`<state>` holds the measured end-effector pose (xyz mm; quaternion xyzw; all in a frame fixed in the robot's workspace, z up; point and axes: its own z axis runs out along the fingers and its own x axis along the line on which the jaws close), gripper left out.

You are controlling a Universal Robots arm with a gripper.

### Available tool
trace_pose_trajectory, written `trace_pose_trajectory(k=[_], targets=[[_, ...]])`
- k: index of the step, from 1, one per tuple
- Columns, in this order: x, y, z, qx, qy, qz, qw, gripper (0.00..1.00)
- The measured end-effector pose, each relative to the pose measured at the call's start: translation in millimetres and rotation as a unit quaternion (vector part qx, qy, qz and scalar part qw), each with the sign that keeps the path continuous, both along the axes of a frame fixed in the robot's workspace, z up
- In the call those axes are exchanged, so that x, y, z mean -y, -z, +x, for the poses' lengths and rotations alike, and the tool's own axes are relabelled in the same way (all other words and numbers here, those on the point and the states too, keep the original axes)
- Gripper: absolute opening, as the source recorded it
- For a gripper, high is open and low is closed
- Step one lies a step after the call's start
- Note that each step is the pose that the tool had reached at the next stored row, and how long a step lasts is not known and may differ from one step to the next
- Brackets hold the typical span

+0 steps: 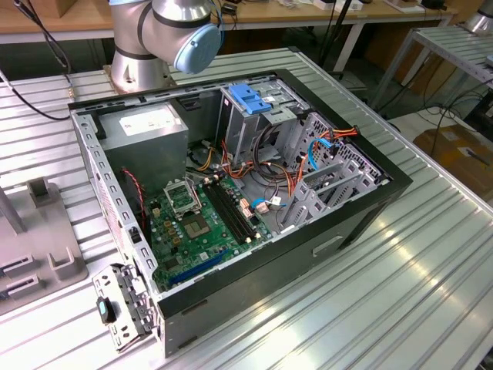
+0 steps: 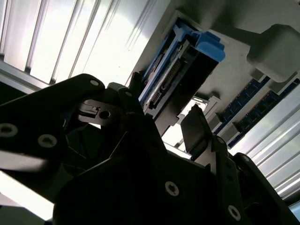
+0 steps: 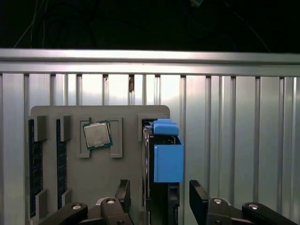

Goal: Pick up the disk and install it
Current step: 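Pick up the disk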

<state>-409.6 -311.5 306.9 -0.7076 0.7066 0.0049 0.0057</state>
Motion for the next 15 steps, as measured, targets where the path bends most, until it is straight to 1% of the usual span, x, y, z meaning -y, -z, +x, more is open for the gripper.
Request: trace_pose_trajectory(k=[9,12,15], targets=[[-0.4,0.2,0.0,0.0001,0.000,0.0000,1.00000,0.62],[-2.0,0.2,0.0,0.0001,0.000,0.0000,1.00000,0.62],[-2.3,0.2,0.0,0.0001,0.000,0.0000,1.00000,0.62]])
